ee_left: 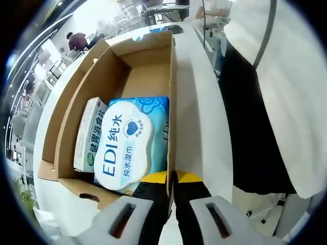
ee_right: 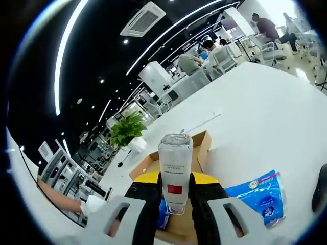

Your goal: Operate the shoe box by opening the lid, removing the specified soft item, and placing it in the target area until the item is outside and the box remains undamaged.

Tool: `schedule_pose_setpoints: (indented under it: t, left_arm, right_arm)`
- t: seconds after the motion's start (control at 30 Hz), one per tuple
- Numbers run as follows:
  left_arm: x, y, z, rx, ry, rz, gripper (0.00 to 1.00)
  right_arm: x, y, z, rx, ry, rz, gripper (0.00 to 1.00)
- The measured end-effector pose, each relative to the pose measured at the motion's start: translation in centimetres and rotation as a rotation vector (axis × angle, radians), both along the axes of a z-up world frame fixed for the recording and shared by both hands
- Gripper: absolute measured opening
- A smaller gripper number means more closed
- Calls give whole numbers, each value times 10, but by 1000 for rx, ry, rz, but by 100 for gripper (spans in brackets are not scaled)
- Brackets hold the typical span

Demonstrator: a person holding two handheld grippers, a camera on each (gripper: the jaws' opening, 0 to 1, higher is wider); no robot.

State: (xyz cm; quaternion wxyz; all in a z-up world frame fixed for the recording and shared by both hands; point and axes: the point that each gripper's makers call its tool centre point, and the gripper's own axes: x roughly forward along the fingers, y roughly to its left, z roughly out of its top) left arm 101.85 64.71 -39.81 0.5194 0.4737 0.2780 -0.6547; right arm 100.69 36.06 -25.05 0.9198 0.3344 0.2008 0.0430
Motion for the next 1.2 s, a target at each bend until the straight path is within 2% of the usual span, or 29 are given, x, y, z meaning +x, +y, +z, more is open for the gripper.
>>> schedule_pose_setpoints:
  t: [0.17, 0.23, 0.3, 0.4, 0.5, 0.6, 0.93, 1.2]
  left_arm:
    - [2, 2, -3, 9, 13, -7, 2]
    - [1, 3, -3, 12, 14, -9, 2]
    - [1, 3, -3, 6, 10, -21, 2]
    - [1, 2, -3, 11, 13, -12, 2]
    - [1, 2, -3, 5, 5, -9, 2]
    - [1, 2, -3, 3, 3, -7, 2]
    - [1, 2, -2, 3, 2, -1, 3]
    - [1, 1, -2, 2, 0, 0, 3]
  right_arm:
    - [-5, -6, -5, -23, 30, -6, 20]
    - [-8, -8, -5, 21, 22, 0, 20]
    - [-12, -17, -8, 33, 44, -10, 20]
    - [-18, -24, 0, 48, 44, 17, 20]
    - [-28, -40, -2, 6, 72, -25, 20]
    - [-34, -46, -7, -23, 100, -33, 20]
    - [-40, -51, 1, -72, 119, -14, 20]
    - [-54, -57, -4, -166, 185, -3, 20]
